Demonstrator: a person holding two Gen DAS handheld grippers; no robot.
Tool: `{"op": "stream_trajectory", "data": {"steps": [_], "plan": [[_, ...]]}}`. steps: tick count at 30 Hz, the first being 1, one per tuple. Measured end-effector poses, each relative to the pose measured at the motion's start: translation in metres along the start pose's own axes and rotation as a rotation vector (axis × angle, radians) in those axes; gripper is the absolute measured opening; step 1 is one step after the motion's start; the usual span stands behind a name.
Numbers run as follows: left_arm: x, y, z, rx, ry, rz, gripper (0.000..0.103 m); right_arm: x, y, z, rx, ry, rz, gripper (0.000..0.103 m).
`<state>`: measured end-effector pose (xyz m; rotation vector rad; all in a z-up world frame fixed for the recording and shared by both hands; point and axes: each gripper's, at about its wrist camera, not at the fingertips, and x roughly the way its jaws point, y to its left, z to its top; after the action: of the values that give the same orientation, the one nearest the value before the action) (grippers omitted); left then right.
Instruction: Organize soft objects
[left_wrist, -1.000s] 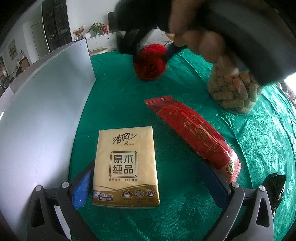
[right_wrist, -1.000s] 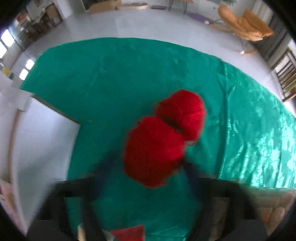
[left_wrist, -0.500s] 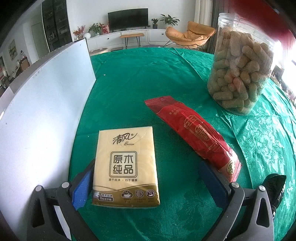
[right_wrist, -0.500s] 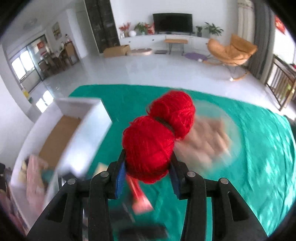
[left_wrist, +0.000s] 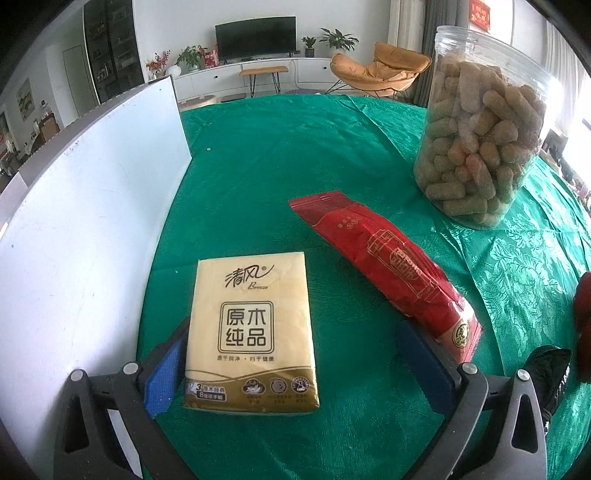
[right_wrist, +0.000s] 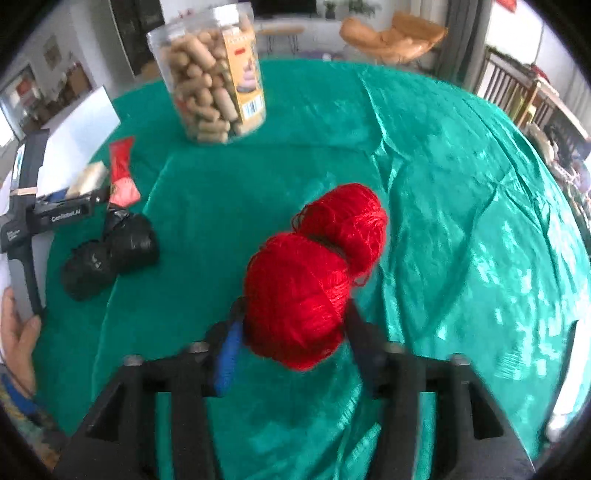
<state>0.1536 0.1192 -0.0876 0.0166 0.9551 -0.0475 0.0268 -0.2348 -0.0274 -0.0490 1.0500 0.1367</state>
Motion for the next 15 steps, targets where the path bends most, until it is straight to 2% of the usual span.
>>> {"op": "stream_trajectory", "data": {"steps": [2, 4, 9, 15], "plan": [[0.000, 0.000, 0.000, 0.000, 0.000, 0.000, 0.103, 0.010, 0.004, -0.004, 0.005, -0.029, -0.026, 0.067], [-0.002, 0.001, -0.001, 0.000, 0.000, 0.000, 0.103, 0.026, 0.013, -0.003, 0.022, -0.028, -0.037, 0.074], [0.000, 0.000, 0.000, 0.000, 0.000, 0.000, 0.103, 0.033, 0.019, -0.009, 0.048, -0.146, -0.073, 0.080], [0.000, 0.000, 0.000, 0.000, 0.000, 0.000, 0.103, 0.036, 0.014, -0.011, 0.054, -0.142, -0.080, 0.083]]}}
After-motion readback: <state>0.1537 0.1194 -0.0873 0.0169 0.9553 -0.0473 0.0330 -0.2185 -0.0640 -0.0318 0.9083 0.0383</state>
